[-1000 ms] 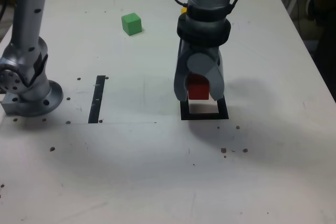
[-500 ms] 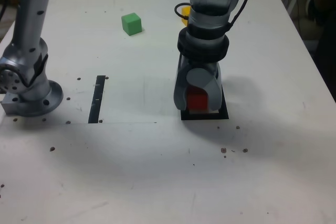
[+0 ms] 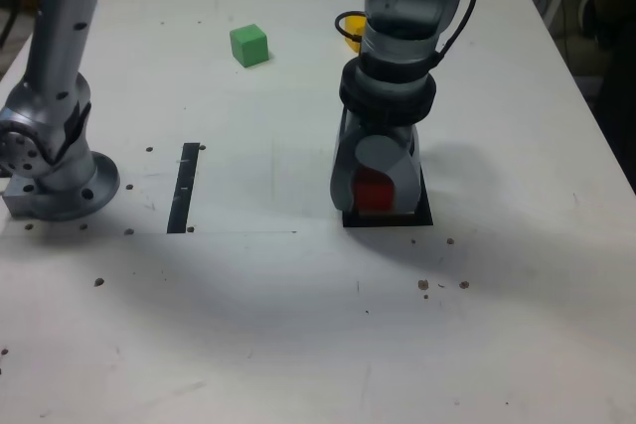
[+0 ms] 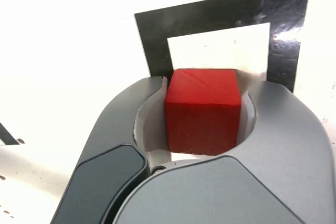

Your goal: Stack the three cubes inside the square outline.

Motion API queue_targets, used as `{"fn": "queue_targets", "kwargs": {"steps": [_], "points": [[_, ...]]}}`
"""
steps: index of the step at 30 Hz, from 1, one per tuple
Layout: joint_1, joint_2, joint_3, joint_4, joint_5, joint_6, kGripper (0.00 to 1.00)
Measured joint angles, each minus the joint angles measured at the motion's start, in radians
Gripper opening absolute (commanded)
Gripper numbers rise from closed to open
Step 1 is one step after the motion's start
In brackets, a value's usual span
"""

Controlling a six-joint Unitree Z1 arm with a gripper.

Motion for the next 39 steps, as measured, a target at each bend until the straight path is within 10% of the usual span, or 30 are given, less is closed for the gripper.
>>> {"fn": "queue_targets", "kwargs": {"steps": [4, 15, 24, 39], "points": [[0.000, 0.000, -0.010, 0.007, 0.009, 0.009, 0.98], [0.019, -0.033, -0.105, 0.158, 0.088, 0.009, 1.00], [0.276, -0.128, -0.198, 0.301, 0.133, 0.150, 1.00], [0.620, 0.017, -0.370, 0.375, 0.177, 0.198, 0.99]]}}
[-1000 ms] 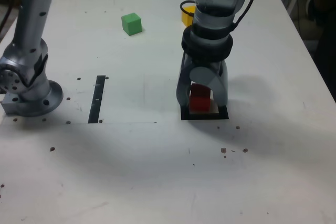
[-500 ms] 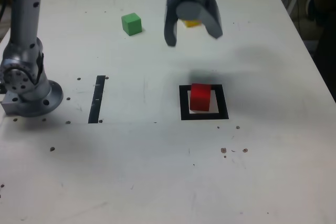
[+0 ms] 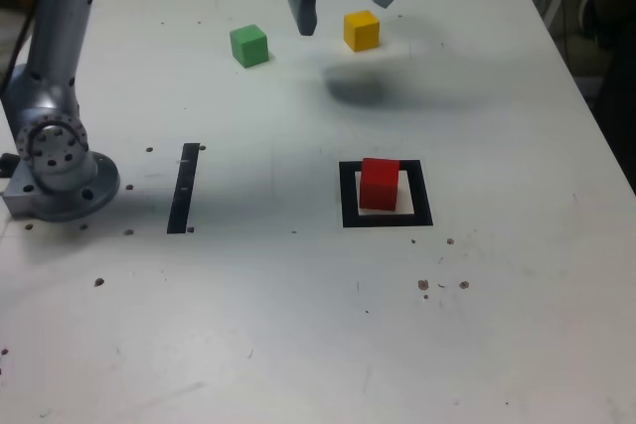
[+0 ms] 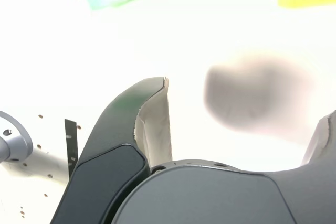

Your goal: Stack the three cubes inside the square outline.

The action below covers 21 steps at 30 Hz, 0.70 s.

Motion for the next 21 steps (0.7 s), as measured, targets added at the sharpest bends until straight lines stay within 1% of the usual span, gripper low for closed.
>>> {"fn": "queue_targets", "kwargs": {"steps": [5, 9, 13, 16, 21], "points": [[0.070, 0.101, -0.150, 0.057, 0.001, 0.037, 0.99], [0.113, 0.168, -0.249, 0.084, 0.001, 0.069, 0.99], [0.151, 0.244, -0.308, 0.100, -0.012, 0.090, 0.99], [0.159, 0.271, -0.321, 0.098, -0.021, 0.094, 0.98], [0.157, 0.274, -0.324, 0.095, -0.034, 0.094, 0.97]]}}
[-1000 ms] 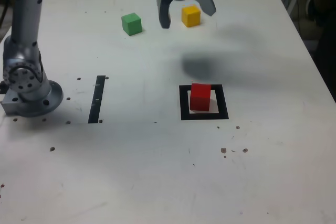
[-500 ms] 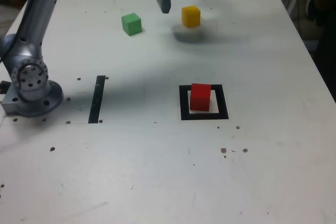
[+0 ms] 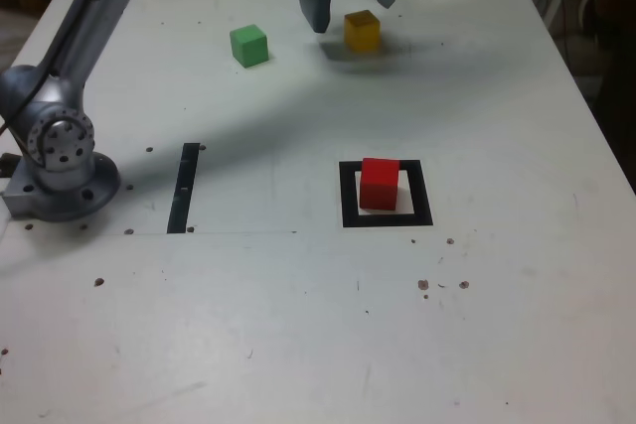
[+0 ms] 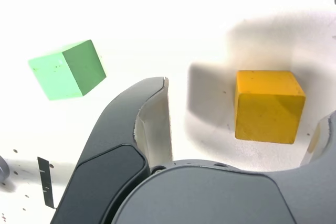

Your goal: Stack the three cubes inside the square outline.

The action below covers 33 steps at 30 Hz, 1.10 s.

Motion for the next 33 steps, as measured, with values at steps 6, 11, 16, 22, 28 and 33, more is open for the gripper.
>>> {"fn": "queue_targets", "kwargs": {"steps": [6, 11, 16, 22, 28, 33], "points": [[-0.010, 0.021, -0.029, -0.001, -0.007, 0.000, 0.96], [-0.010, 0.063, -0.050, -0.004, -0.003, 0.000, 0.92], [-0.009, 0.085, -0.050, -0.005, 0.006, -0.008, 0.83], [-0.011, 0.087, -0.067, -0.005, 0.009, 0.001, 0.60], [-0.012, 0.107, -0.100, -0.017, 0.007, 0.031, 0.39], [-0.015, 0.114, -0.106, -0.028, -0.003, 0.040, 0.30]]}}
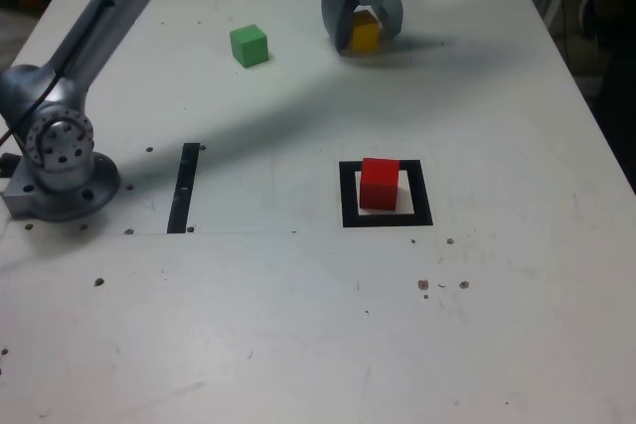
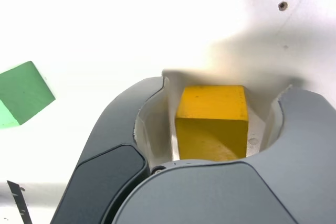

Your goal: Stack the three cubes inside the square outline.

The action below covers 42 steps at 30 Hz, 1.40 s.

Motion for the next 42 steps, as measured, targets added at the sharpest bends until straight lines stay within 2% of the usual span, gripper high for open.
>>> {"fn": "queue_targets", "kwargs": {"steps": [6, 14, 18, 22, 28, 31, 34, 39, 42], "points": [[-0.002, 0.007, -0.010, 0.003, 0.001, 0.004, 0.19], [-0.038, -0.016, -0.063, 0.073, 0.003, 0.035, 0.17], [-0.101, -0.102, -0.066, 0.111, -0.004, 0.088, 0.16], [-0.192, -0.206, 0.011, 0.124, -0.006, 0.118, 0.15], [-0.368, -0.349, 0.179, 0.118, 0.032, 0.087, 0.14], [-0.469, -0.425, 0.263, 0.109, 0.034, 0.054, 0.14], [-0.563, -0.486, 0.341, 0.087, 0.020, 0.002, 0.14], [-0.726, -0.518, 0.495, 0.007, -0.053, -0.167, 0.14], [-0.770, -0.517, 0.515, -0.024, -0.074, -0.266, 0.14]]}}
